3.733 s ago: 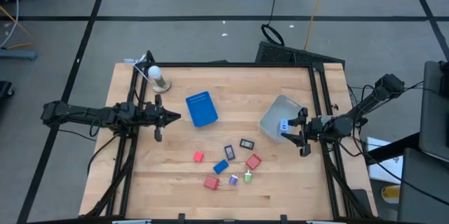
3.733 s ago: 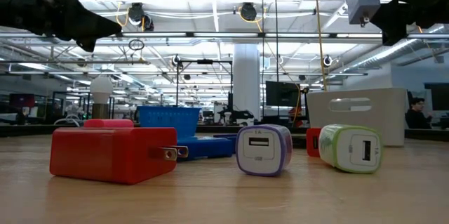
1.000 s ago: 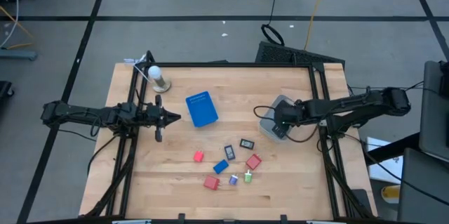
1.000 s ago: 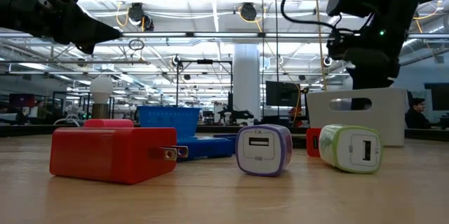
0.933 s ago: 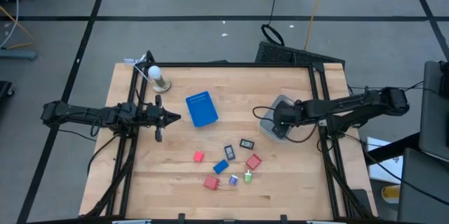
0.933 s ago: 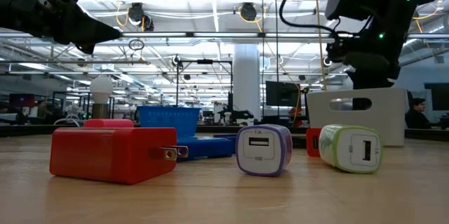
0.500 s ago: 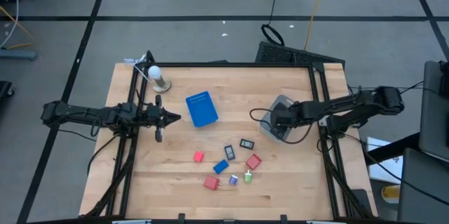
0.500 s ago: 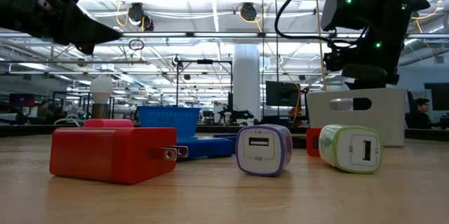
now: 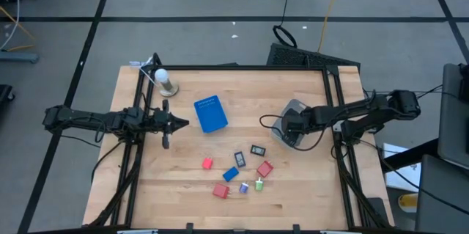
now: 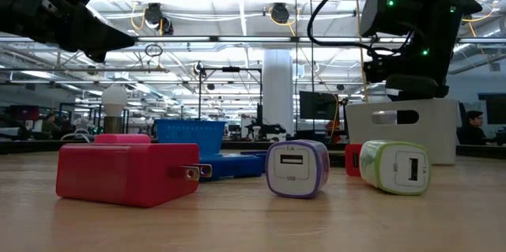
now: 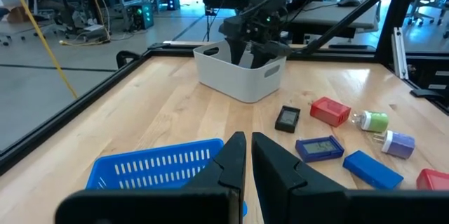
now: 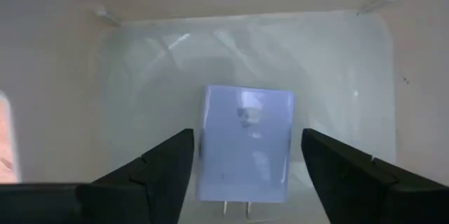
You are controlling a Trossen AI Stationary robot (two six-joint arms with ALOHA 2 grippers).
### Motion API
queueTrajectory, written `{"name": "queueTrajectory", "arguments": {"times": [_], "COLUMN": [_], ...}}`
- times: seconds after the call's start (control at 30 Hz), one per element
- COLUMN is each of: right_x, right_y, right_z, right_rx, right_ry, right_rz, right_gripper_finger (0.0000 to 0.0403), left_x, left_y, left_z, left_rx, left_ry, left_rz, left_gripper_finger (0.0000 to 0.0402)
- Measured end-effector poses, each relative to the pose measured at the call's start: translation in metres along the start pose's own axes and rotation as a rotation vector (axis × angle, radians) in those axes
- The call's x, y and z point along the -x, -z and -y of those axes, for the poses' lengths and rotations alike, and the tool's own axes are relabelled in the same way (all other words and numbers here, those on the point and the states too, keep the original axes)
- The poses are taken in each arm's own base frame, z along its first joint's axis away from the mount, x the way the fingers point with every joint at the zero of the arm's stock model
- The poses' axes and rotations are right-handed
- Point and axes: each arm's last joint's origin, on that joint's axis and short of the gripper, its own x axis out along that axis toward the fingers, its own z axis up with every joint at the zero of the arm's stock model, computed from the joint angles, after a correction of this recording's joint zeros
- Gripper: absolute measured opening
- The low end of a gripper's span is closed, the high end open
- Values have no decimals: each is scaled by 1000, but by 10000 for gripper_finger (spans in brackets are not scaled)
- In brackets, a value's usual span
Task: Pick & Place Office items
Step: Put the light blue charger adapter into the gray bin, then put the dark blue digital clock into the blue bin
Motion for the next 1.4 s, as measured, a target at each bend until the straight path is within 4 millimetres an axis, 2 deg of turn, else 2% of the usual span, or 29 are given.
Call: {"name": "queueTrajectory", "arguments": {"times": [0.23, 0.43, 0.57, 0.67, 0.77, 0.83, 0.93, 1.07, 1.23, 1.33, 1.4], "right_x": [12, 43, 75, 98, 107, 105, 92, 73, 56, 53, 54], "right_y": [0, 2, 9, 16, 22, 28, 38, 49, 53, 51, 49], "right_z": [3, 15, 31, 37, 35, 33, 33, 35, 40, 43, 46], "right_rx": [20, -9, -59, -72, 4, 69, 156, 290, 420, 460, 402], "right_ry": [-37, -130, -143, -164, -274, -336, -416, -502, -555, -574, -575], "right_rz": [48, 187, 401, 637, 876, 999, 1145, 1343, 1415, 1413, 1419], "right_gripper_finger": [282, 264, 244, 227, 208, 194, 164, 106, 15, 12, 16], "left_x": [0, 0, 0, 0, 0, 0, 0, 0, 0, 0, 1], "left_y": [0, 0, 0, 1, 1, 1, 1, 0, -3, -8, -14], "left_z": [0, 0, 0, 1, 1, 1, 1, 1, 0, -3, -7], "left_rx": [4, -1, 24, 14, 14, 13, 10, -33, -72, -87, -86], "left_ry": [0, -1, 8, 43, 49, 49, 49, 48, 33, -25, -76], "left_rz": [0, 0, -5, -10, -9, -9, -9, 5, 30, 84, 138], "left_gripper_finger": [26, 26, 26, 26, 26, 26, 26, 26, 26, 26, 26]}}
